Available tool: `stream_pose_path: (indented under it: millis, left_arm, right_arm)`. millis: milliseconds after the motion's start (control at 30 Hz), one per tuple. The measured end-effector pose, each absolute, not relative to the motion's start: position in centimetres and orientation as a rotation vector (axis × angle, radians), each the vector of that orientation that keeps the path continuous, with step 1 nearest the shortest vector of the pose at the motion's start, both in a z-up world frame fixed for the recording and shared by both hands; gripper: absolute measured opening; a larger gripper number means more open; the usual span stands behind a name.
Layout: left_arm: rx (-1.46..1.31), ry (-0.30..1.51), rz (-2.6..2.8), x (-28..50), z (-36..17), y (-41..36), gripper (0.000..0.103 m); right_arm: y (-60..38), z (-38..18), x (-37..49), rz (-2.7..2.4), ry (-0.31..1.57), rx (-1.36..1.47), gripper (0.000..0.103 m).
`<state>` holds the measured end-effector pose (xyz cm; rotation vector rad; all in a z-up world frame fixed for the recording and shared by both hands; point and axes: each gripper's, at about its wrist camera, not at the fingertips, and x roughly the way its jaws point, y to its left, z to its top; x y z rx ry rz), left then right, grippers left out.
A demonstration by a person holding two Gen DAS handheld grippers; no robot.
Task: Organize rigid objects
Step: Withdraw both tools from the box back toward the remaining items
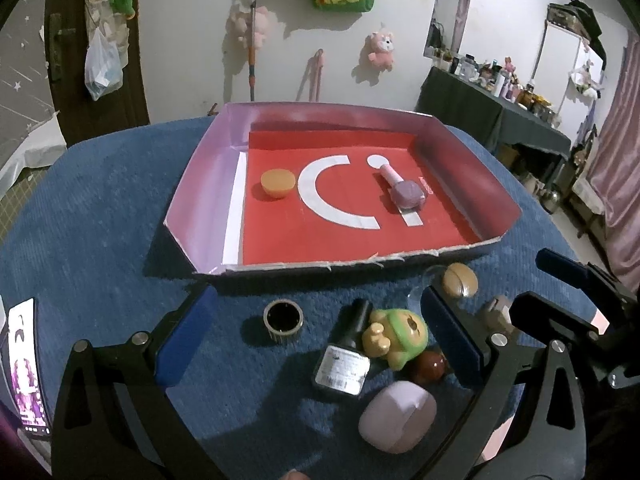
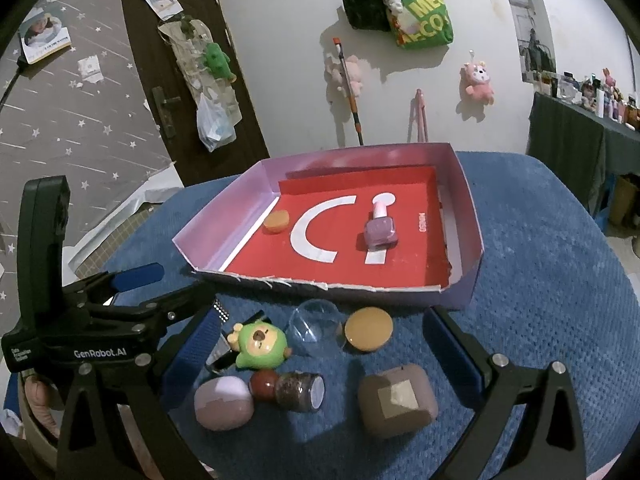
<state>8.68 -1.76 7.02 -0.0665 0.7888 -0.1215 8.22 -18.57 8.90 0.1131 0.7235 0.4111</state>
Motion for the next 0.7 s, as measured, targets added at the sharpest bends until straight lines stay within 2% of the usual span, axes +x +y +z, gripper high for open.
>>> stream_pose_path:
  millis: [700]
  left_arm:
    - [-0.079, 0.833, -0.135, 6.4, 5.0, -1.5, 0.103]
  right_arm:
    - [-19.1, 6.7, 6.7, 0.394, 0.784, 0.119, 0.103]
